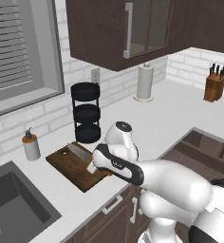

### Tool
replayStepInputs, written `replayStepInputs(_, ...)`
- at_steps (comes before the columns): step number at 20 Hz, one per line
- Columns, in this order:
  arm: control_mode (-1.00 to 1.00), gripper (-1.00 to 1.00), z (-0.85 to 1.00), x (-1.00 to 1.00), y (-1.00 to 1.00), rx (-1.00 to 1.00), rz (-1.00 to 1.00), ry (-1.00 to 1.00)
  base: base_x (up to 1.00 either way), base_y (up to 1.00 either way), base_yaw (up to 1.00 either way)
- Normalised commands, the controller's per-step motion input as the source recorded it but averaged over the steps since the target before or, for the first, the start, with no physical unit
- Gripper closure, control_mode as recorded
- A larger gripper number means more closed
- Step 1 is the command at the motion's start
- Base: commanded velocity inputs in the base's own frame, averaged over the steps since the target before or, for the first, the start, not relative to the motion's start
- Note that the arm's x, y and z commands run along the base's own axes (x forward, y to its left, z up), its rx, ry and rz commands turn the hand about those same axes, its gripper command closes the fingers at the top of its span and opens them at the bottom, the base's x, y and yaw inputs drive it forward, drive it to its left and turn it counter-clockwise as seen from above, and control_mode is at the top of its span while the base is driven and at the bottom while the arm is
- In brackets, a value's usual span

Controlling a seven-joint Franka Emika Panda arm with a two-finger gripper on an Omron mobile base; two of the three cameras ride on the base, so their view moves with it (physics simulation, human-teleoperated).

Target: Pick up the knife from the drawer and place it on the cutting board. Then place the meat from the plate to the cutting board.

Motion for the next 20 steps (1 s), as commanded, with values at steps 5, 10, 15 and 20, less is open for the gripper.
replayStepInputs(5, -1.0, 1.0, -0.05, 0.45, 0.0, 0.04, -0.07, 0.09, 0.0, 0.0, 0.0)
replayStepInputs(10, -1.0, 1.0, -0.07, 0.42, 0.0, 0.0, 0.0, 0.11, 0.0, 0.0, 0.0)
replayStepInputs(15, -1.0, 1.0, -0.26, 0.36, 0.11, 0.0, 0.0, 0.12, 0.0, 0.0, 0.0)
replayStepInputs(20, -1.0, 1.0, -0.22, 0.12, 0.21, 0.0, 0.0, 0.06, 0.0, 0.0, 0.0)
